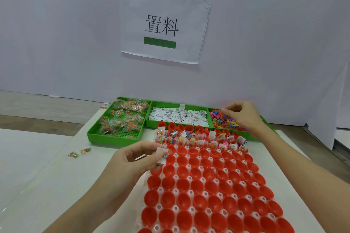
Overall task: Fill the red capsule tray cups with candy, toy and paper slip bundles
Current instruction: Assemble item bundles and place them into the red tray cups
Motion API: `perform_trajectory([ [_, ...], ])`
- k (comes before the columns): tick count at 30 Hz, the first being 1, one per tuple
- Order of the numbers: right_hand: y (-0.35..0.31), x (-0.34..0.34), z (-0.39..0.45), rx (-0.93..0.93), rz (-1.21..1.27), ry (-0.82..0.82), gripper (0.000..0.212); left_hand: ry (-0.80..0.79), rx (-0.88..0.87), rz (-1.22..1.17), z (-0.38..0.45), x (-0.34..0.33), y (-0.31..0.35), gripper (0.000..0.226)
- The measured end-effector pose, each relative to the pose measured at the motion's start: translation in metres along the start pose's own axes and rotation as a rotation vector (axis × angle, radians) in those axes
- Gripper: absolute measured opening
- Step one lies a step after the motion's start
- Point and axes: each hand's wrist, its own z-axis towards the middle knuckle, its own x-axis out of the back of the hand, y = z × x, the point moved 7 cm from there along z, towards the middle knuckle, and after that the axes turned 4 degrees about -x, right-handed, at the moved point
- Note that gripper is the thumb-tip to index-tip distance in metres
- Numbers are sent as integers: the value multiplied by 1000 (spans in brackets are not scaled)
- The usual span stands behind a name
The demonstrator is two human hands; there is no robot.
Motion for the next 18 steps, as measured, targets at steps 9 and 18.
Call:
perform_trajectory([
  [9, -76, -25, -131, 137, 306, -139, 4, -18, -22, 59, -4, -4, 3, 27],
  [18, -87, -64, -195, 119, 266, -184, 16, -32, -46, 81, -7, -11, 5, 23],
])
